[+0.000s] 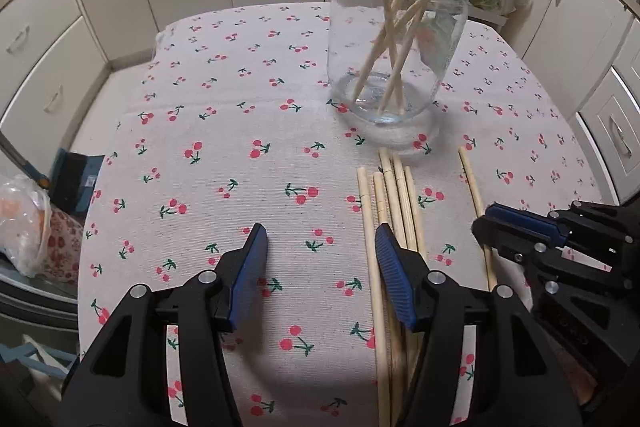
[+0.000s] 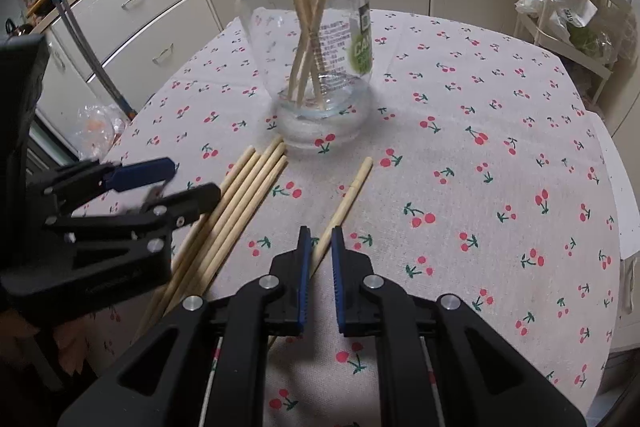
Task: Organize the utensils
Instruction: 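Grasp a chopstick with the left gripper while the right gripper grasps one, then lift both held chopsticks over the glass jar and open both grippers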
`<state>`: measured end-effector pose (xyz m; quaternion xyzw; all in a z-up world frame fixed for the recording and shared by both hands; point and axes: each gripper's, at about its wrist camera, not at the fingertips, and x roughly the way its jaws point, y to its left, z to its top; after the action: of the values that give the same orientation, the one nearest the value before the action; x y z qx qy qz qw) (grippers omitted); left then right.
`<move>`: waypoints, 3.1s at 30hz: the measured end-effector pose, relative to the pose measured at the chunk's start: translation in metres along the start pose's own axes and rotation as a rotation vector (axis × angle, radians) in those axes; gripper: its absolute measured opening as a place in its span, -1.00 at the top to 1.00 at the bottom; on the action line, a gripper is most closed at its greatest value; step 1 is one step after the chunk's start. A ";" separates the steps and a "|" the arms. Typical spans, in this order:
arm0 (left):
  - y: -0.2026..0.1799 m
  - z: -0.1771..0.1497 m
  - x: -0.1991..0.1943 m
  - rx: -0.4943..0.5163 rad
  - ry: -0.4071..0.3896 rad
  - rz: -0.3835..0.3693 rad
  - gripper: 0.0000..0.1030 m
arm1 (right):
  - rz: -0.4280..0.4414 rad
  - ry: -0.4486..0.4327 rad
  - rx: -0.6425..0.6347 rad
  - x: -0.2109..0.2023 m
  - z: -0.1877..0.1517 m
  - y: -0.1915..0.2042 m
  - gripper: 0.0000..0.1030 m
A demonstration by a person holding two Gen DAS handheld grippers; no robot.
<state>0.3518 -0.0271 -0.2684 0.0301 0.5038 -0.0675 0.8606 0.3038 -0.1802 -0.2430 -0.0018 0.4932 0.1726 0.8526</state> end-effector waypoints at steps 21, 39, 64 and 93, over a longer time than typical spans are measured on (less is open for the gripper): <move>-0.021 0.031 0.020 0.105 0.057 -0.022 0.87 | -0.059 0.002 0.022 0.016 0.023 0.000 0.80; 0.055 0.073 -0.125 -0.234 -0.601 -0.317 0.91 | 0.205 -0.682 0.396 -0.128 0.042 -0.057 0.89; 0.029 0.164 -0.120 -0.408 -1.014 -0.229 0.91 | 0.165 -1.085 0.560 -0.108 0.125 -0.077 0.89; 0.015 0.139 -0.075 -0.325 -0.923 -0.171 0.90 | 0.183 -0.934 0.468 -0.057 0.099 -0.048 0.87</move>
<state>0.4380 -0.0223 -0.1354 -0.1792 0.0751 -0.0648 0.9788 0.3758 -0.2251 -0.1524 0.3089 0.0842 0.1138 0.9405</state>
